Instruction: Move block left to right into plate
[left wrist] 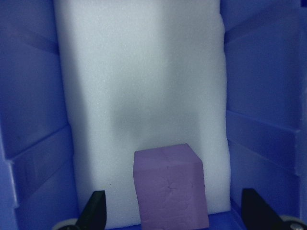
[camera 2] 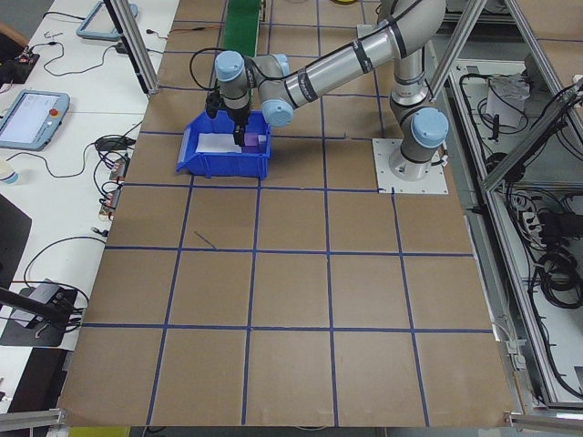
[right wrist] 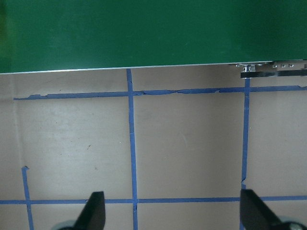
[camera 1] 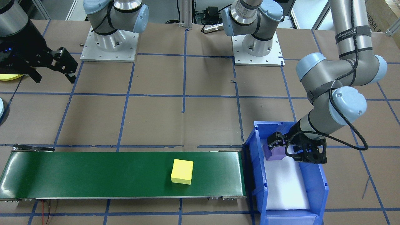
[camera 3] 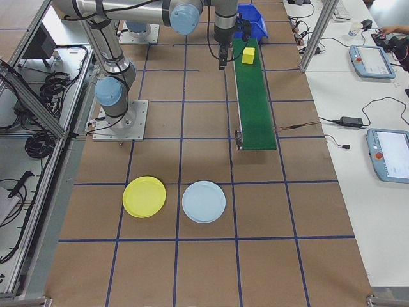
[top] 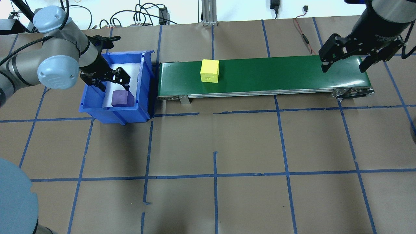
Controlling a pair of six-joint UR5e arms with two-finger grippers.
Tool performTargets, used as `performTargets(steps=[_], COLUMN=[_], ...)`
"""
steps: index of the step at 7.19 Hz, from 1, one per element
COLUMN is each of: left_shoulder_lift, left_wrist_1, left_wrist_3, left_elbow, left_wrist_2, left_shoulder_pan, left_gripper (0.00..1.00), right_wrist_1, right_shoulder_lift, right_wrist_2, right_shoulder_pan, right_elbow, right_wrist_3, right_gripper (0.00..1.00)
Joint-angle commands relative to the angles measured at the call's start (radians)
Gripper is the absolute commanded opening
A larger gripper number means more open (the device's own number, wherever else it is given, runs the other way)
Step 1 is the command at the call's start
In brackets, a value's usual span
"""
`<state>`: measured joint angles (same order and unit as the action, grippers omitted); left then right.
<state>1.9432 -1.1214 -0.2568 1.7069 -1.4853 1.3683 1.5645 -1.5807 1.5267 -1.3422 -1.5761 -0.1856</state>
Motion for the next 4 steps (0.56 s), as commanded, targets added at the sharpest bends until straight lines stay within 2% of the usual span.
performTargets(steps=[1,2,3,4], left_shoulder_lift=[0.016,0.025,0.036,0.04], left_wrist_1=[0.002,0.002,0.009,0.011], left_wrist_3=[0.039,0.039,0.039,0.042], left_elbow=[0.02,0.022,0.023,0.028], left_wrist_2=[0.002,0.002,0.002,0.003], left_shoulder_pan=[0.0,0.0,0.0,0.0], left_gripper=[1.0,1.0,1.0,0.91], right_wrist_1=[0.008,0.018,0.043,0.066], right_shoulder_lift=[0.153,0.224,0.282,0.315], right_wrist_2=[-0.078,-0.147,-0.151,-0.151], right_shoulder_pan=[0.124,0.126,0.126,0.126], right_elbow=[0.12,0.16,0.16,0.166], right_wrist_3=[-0.076,-0.125,-0.126,-0.126], right_gripper=[1.0,1.0,1.0,1.0])
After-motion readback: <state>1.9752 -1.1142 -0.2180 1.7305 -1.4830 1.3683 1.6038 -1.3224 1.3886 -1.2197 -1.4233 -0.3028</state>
